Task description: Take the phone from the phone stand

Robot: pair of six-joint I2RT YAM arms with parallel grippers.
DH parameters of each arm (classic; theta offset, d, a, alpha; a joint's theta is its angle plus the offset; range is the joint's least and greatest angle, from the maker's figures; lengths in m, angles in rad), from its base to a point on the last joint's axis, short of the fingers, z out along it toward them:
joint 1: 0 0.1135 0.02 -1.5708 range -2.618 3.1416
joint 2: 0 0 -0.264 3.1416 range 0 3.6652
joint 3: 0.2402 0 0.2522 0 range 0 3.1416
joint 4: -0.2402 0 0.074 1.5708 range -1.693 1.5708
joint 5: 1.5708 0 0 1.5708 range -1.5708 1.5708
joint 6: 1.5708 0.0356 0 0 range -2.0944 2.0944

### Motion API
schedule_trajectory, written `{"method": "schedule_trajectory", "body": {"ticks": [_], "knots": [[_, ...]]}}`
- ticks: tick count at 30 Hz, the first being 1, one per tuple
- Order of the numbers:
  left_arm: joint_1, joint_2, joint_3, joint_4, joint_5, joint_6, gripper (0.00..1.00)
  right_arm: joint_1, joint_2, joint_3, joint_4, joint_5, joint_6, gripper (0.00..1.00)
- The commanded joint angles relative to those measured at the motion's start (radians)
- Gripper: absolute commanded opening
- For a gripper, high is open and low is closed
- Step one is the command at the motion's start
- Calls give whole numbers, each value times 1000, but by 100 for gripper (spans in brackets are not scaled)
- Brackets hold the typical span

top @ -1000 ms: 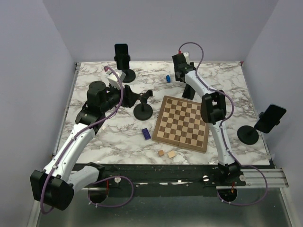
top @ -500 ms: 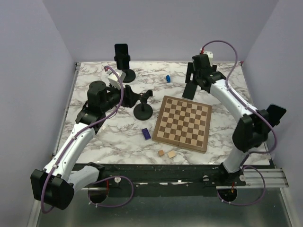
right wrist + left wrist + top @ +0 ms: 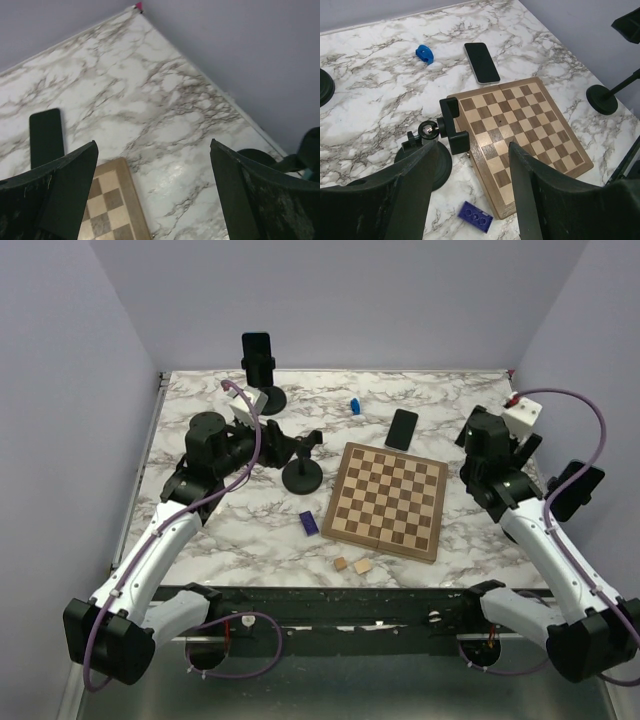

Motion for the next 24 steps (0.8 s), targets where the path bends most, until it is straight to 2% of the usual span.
{"method": "schedule_trajectory", "body": {"ticks": [1,5,10,13,18,24], "knots": [[-14,8,-6,19,21,-5,66,-34,-88,-29,51,213,12,100],[-20,17,-4,12,15,-1,66,-44,-94,25,12,340,2,100],[-32,12,-8,7,-6,9,66,-60,1,131,-139,493,28,100],[-41,1,-9,4,-15,17,66,-97,19,148,-204,479,78,100],[-59,-29,-12,-2,-36,34,66,-247,31,146,-204,359,86,100],[-75,-30,-9,-6,-33,39,67,-270,117,228,-424,462,298,100]]}}
